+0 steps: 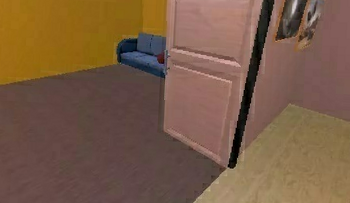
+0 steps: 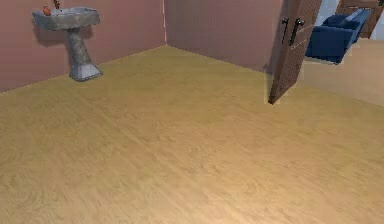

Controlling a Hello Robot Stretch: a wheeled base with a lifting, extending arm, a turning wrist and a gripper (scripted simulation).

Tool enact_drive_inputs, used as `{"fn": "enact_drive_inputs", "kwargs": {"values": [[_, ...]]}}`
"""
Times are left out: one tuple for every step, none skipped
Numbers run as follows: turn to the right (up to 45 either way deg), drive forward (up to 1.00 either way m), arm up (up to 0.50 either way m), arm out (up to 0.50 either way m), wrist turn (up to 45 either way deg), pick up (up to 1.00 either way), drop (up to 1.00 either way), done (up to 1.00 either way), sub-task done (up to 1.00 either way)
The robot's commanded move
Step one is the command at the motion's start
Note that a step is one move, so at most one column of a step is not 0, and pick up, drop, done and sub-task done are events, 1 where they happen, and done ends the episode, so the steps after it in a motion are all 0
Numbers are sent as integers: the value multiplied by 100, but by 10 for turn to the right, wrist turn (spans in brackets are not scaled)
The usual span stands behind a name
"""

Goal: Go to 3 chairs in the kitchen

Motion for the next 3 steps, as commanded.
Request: {"fn": "enact_drive_inputs", "kwargs": {"values": [[0, 50, 0, 0, 0, 0, 0, 0, 0], [-450, 0, 0, 0, 0, 0, 0, 0, 0], [-30, 0, 0, 0, 0, 0, 0, 0, 0]]}}
